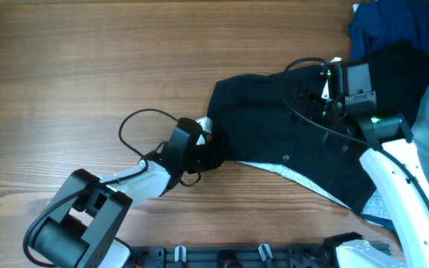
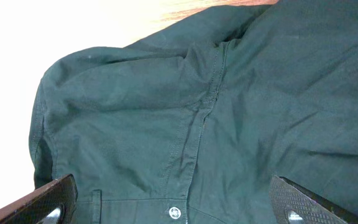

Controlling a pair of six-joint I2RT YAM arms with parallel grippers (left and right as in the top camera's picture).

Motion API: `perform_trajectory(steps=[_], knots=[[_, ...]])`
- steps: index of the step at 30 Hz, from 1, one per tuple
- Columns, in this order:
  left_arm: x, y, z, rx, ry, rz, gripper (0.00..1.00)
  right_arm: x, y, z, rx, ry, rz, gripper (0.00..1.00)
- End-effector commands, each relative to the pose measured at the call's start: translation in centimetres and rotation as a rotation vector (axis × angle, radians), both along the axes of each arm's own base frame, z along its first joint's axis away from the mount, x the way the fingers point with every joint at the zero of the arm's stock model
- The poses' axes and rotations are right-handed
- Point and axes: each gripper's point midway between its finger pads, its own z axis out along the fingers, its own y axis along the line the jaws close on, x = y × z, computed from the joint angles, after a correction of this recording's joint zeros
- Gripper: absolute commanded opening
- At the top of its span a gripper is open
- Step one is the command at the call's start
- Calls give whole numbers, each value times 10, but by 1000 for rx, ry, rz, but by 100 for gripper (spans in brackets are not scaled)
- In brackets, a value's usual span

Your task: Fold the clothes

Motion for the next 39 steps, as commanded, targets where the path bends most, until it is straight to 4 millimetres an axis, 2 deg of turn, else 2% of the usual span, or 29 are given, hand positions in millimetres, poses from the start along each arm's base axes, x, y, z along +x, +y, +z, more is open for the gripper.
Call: perform_trajectory(steps=[1,3,6,7,8,9,10,11,13,15,17,19,21,23,25,28,30,32,33,34,36,37,39], knots=[[26,36,23,-14,-30,116,4,2,-12,7,-38,-21,-50,100],[49,80,43,8,-111,204,4,2,-12,8,-40,-22,-50,100],[97,186,93,93,-336,473,4,2,-12,8,-39,-24,-50,100],[113,234,122,121,-446,588,4,2,-11,8,-38,-24,-50,100],[119,260,138,124,-490,652,4,2,-11,8,-38,-24,-50,100],[122,281,152,121,-517,697,11,2,-11,8,-38,-24,-50,100],[122,286,159,91,-527,691,47,2,-11,8,-38,-24,-49,100],[119,283,160,55,-519,662,100,2,-11,8,-38,-23,-49,100],[105,271,141,17,-402,624,100,2,-11,8,-38,-22,-49,100],[75,258,102,18,-169,618,100,0,-12,6,-40,-12,-49,100],[41,240,73,22,47,593,100,-2,-12,3,-38,5,-57,100],[14,221,55,29,195,549,100,-3,-12,-4,-22,27,-92,100],[-10,200,42,35,324,501,100,-2,-7,-13,-2,60,-80,100],[-24,180,33,33,422,483,100,-1,0,-25,25,103,-64,100],[-39,153,25,39,512,449,100,-1,0,-39,52,151,-138,100],[-49,122,20,47,574,410,100,0,3,-55,81,204,-196,100],[-55,98,12,85,598,399,92,-1,5,-63,84,235,-191,100],[-62,92,4,133,621,419,88,-2,4,-63,83,238,-191,100],[-64,87,1,142,623,418,80,-2,4,-63,82,238,-190,100],[-63,80,1,134,621,414,66,-2,4,-63,82,240,-191,100],[-64,68,1,128,604,385,19,-2,4,-63,83,240,-192,100],[-65,69,-1,142,599,382,4,-2,4,-63,82,241,-193,100],[-69,79,-3,181,593,371,4,-3,4,-63,81,242,-193,100]])
